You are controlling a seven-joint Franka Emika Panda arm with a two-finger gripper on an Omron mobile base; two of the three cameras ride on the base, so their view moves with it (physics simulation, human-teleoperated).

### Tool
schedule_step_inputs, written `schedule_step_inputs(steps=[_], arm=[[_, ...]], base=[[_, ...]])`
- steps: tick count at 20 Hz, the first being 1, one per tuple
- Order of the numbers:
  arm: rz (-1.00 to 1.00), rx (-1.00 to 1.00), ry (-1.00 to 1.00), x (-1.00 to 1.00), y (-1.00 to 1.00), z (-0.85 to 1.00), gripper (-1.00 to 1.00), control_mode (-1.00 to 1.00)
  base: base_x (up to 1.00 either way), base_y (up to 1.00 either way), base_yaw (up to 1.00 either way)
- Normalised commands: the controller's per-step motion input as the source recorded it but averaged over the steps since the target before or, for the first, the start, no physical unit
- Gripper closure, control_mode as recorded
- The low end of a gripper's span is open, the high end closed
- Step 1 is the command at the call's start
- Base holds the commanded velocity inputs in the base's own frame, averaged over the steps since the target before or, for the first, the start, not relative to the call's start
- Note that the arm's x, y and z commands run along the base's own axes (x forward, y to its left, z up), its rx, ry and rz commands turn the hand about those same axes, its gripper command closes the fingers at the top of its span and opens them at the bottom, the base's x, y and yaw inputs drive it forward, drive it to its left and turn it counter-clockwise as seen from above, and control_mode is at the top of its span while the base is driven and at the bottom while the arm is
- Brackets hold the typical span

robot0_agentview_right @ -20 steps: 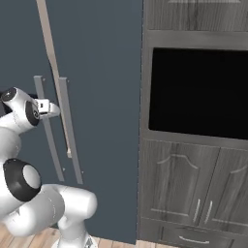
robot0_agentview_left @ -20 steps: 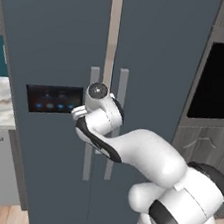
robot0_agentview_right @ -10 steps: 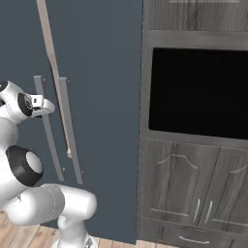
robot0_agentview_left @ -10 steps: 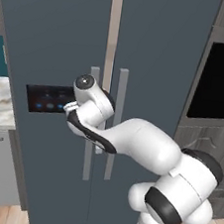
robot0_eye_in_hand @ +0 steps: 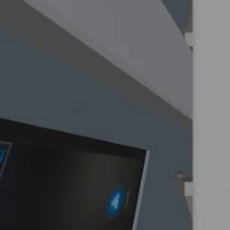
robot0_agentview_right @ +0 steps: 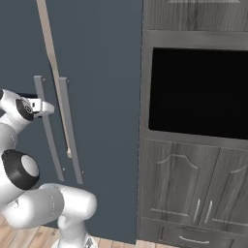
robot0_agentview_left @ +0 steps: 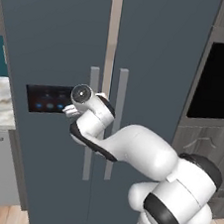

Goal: Open the freezer door, pick up the ice cube tray from the freezer, and place it on the dining counter.

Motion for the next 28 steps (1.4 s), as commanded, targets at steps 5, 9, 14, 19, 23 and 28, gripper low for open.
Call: schedule_step_inputs(steps=[5, 9, 14, 19, 23, 28], arm=[[0.0, 0.01, -0.04, 0.34, -0.14, -0.11, 1.0, -1.0], [0.0, 0.09, 0.07, 0.17, -0.26, 0.0, 1.0, -1.0], [0.02, 0.04, 0.17, -0.29, 0.39, 0.01, 1.0, -1.0], [0.09, 0.09, 0.02, -1.0, 0.7, 0.0, 1.0, -1.0], [0.1, 0.03, 0.0, -1.0, 0.97, 0.0, 1.0, -1.0], [0.12, 0.0, 0.0, -1.0, 1.0, 0.0, 1.0, -1.0]], base=[[0.0, 0.0, 0.0], [0.0, 0.0, 0.0], [0.0, 0.0, 0.0], [0.0, 0.0, 0.0], [0.0, 0.0, 0.0], [0.0, 0.0, 0.0]])
